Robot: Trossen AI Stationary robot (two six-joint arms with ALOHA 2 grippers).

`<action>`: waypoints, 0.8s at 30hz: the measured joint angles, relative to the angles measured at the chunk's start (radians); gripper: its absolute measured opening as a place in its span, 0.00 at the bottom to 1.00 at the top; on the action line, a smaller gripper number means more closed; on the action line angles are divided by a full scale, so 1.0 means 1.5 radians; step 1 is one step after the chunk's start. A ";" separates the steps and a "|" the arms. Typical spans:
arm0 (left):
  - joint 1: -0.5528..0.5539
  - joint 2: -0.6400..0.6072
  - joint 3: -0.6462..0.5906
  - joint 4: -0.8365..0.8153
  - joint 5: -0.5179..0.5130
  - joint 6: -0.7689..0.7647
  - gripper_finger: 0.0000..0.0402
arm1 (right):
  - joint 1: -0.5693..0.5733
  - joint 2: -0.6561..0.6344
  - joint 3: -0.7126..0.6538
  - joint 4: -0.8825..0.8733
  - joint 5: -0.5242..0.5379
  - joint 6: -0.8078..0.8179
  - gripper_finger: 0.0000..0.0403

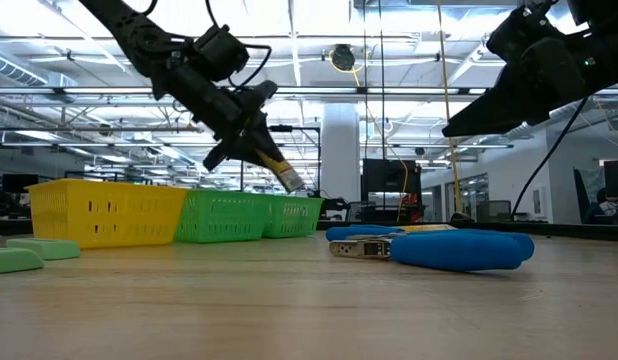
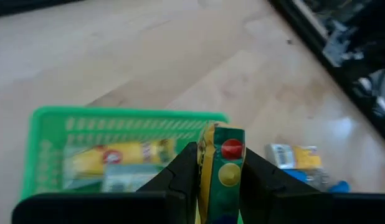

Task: Pick & Place School Supplies
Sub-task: Put the crayon box into the top green bin

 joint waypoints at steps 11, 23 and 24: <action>-0.002 0.005 -0.045 0.068 -0.012 -0.034 0.20 | 0.000 0.000 0.000 0.013 0.000 0.000 0.61; -0.028 0.005 -0.045 0.067 -0.042 -0.033 0.20 | 0.000 0.000 0.000 0.018 0.001 -0.002 0.61; -0.028 0.005 -0.045 0.066 -0.042 -0.033 0.20 | 0.000 0.000 0.000 0.018 0.001 -0.002 0.61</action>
